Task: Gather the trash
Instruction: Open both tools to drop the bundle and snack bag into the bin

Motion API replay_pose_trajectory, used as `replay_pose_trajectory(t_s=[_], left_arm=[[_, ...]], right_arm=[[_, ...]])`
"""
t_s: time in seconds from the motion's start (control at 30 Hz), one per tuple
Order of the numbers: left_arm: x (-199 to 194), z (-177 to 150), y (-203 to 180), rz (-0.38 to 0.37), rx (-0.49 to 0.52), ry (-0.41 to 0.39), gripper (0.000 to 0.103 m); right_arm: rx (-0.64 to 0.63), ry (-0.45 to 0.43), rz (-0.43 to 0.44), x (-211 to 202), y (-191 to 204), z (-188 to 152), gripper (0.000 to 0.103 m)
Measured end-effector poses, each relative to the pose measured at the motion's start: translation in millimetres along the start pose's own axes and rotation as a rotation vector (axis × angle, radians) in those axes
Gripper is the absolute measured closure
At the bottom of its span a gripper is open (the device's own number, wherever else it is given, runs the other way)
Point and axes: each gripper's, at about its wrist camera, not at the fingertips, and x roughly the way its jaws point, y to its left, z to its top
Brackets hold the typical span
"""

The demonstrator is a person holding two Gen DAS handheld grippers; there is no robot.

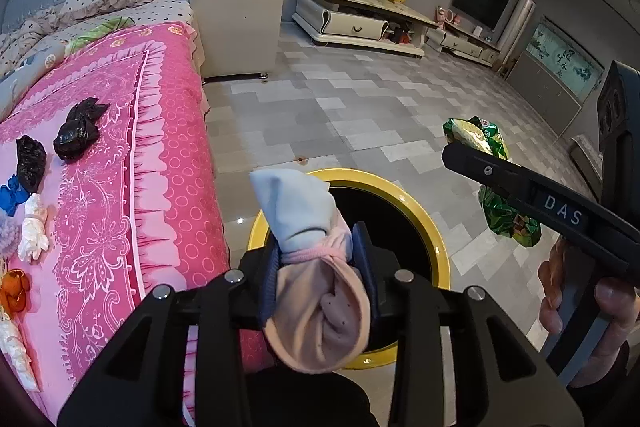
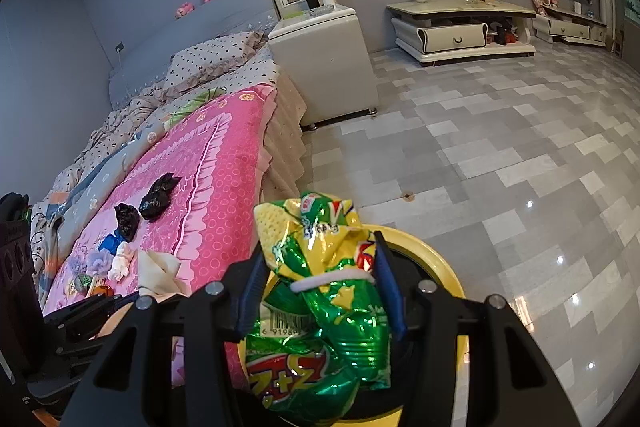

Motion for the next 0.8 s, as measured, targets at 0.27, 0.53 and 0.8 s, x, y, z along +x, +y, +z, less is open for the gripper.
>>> replay_pose_trajectory(t_s=[0.27,0.53,0.8], left_arm=[[-8.0,-0.2,-1.8,-0.015,0.002,-0.022,0.052],[-21.9,-4.8,11.8,0.013,-0.013,-0.051,0.035],[-43.1,-5.7,46.6,0.080,-0.047,-0.093,0.027]], right_arm=[[0.022,-0.014,-0.025,-5.5,-4.8,-0.7,0.045],[0.035,-0.014,-0.068,-10.5,-8.9,-6.8,0.034],[0.005,-0.012,-0.056,-12.2,9.9,-9.5,0.032]])
